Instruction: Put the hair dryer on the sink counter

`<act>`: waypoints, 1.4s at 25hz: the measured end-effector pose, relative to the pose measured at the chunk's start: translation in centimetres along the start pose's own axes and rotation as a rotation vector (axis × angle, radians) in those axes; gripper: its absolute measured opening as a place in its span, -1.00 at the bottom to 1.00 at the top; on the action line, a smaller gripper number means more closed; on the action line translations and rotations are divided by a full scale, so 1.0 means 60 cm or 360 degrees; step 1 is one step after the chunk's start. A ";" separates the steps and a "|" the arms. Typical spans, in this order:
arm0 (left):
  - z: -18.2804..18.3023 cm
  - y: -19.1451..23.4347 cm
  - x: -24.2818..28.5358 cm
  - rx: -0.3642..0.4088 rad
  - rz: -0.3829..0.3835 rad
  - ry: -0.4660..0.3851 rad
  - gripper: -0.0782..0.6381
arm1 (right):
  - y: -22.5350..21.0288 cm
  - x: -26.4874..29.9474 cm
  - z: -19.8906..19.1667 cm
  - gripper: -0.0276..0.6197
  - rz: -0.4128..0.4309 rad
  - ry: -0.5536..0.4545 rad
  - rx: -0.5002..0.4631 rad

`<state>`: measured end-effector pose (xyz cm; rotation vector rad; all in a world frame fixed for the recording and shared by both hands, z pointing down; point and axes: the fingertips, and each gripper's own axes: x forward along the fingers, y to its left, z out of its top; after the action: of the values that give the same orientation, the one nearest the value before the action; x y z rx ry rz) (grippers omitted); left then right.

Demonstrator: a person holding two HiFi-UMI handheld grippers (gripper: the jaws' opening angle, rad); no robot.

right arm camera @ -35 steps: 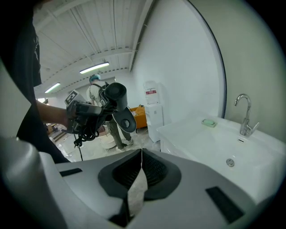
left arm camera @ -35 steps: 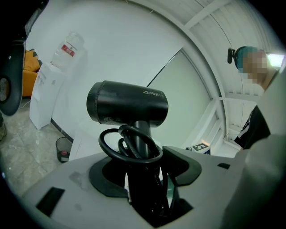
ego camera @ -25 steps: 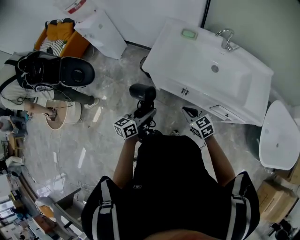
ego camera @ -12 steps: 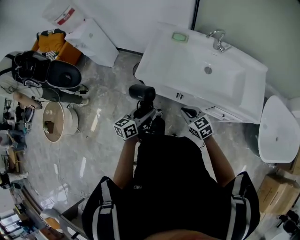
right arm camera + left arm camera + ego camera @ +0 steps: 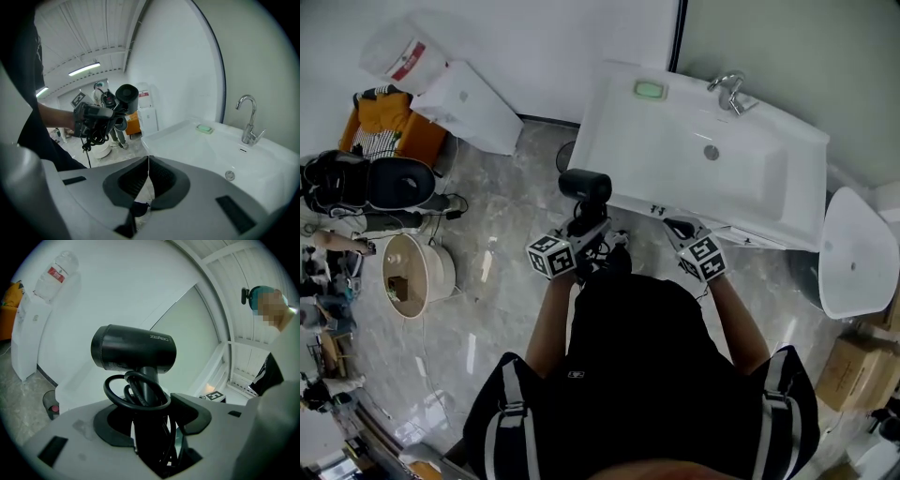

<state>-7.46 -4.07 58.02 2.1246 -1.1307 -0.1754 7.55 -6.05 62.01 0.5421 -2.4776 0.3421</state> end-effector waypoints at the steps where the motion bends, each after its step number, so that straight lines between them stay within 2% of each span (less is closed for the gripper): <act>1: 0.009 0.010 0.004 0.0002 -0.0004 0.0008 -0.11 | -0.004 0.008 0.005 -0.73 -0.0005 0.0007 0.0004; 10: 0.054 0.109 0.046 -0.0044 0.0003 0.0143 -0.11 | -0.038 0.072 0.037 -0.73 -0.0076 0.0053 0.0087; 23: 0.104 0.221 0.130 -0.0063 -0.0109 0.0315 -0.11 | -0.087 0.160 0.076 -0.73 -0.0205 0.0098 0.0208; 28: 0.111 0.248 0.167 -0.0082 -0.0139 0.0372 -0.11 | -0.103 0.179 0.087 -0.73 -0.0246 0.0093 0.0254; 35: 0.108 0.288 0.199 -0.0063 -0.0113 0.0478 -0.11 | -0.121 0.189 0.093 -0.73 -0.0302 0.0107 0.0292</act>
<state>-14.56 -22.90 66.77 2.0729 -0.8698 0.0863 -0.40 -17.91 65.02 0.8210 -2.3205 0.5057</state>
